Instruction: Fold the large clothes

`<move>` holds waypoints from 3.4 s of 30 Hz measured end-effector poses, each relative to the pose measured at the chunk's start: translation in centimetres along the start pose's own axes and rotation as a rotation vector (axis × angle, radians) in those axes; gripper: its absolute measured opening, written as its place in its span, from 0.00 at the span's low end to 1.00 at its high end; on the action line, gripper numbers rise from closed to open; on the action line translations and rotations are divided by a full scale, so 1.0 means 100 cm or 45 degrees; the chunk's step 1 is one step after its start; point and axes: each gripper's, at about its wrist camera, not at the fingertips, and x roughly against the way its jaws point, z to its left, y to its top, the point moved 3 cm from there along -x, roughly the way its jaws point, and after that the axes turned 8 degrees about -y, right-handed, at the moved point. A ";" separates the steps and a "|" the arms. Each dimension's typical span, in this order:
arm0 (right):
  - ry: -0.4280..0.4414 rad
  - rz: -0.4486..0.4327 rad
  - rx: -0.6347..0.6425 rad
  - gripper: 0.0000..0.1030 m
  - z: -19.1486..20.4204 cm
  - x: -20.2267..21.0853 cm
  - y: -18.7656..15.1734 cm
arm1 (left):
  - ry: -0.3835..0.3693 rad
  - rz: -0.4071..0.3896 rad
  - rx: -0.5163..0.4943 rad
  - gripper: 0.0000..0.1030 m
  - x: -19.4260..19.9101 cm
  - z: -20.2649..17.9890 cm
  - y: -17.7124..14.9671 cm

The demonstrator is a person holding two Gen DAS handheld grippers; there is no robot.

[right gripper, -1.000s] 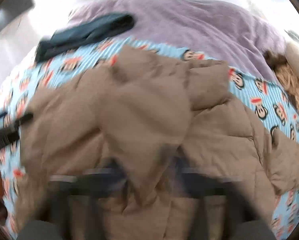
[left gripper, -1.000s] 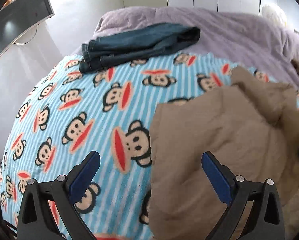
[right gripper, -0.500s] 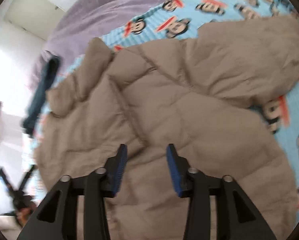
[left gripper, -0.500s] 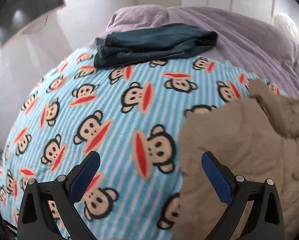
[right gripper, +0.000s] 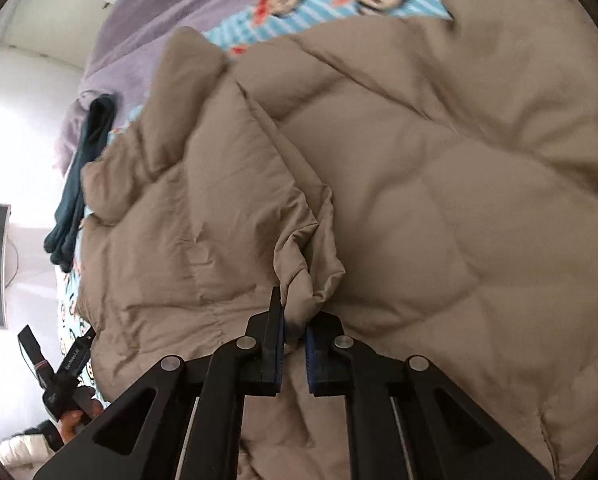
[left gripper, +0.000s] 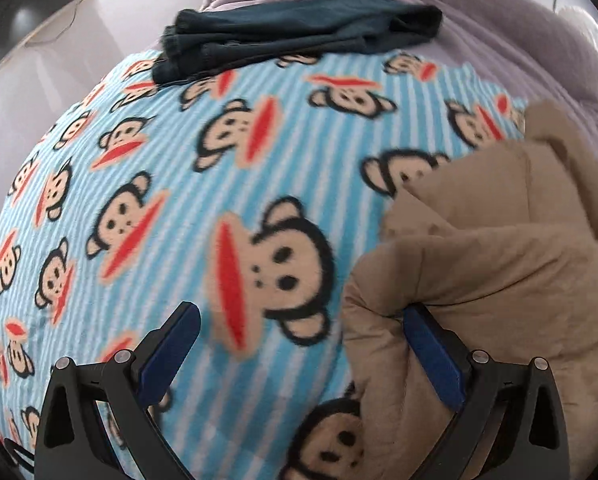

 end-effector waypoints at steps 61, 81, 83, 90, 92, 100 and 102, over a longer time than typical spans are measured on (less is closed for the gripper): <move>0.011 0.120 -0.146 1.00 -0.241 0.140 -0.044 | -0.402 0.554 -0.589 0.99 0.152 -0.341 -0.247; 0.205 -0.113 -0.446 1.00 -0.327 0.161 0.070 | -0.385 0.468 -0.447 0.99 0.137 -0.358 -0.211; 0.244 -0.125 -0.497 1.00 -0.337 0.155 0.089 | -0.379 0.458 -0.441 0.99 0.136 -0.360 -0.205; 0.312 -0.154 -0.630 1.00 -0.358 0.124 0.138 | -0.349 0.441 -0.428 0.99 0.129 -0.364 -0.193; 0.363 -0.182 -0.674 1.00 -0.364 0.120 0.149 | -0.340 0.434 -0.419 0.99 0.130 -0.362 -0.189; 0.620 -0.282 -0.901 1.00 -0.376 0.112 0.173 | -0.267 0.391 -0.392 0.99 0.125 -0.350 -0.173; 0.661 -0.263 -0.945 0.96 -0.377 0.108 0.175 | -0.259 0.380 -0.381 0.99 0.124 -0.345 -0.168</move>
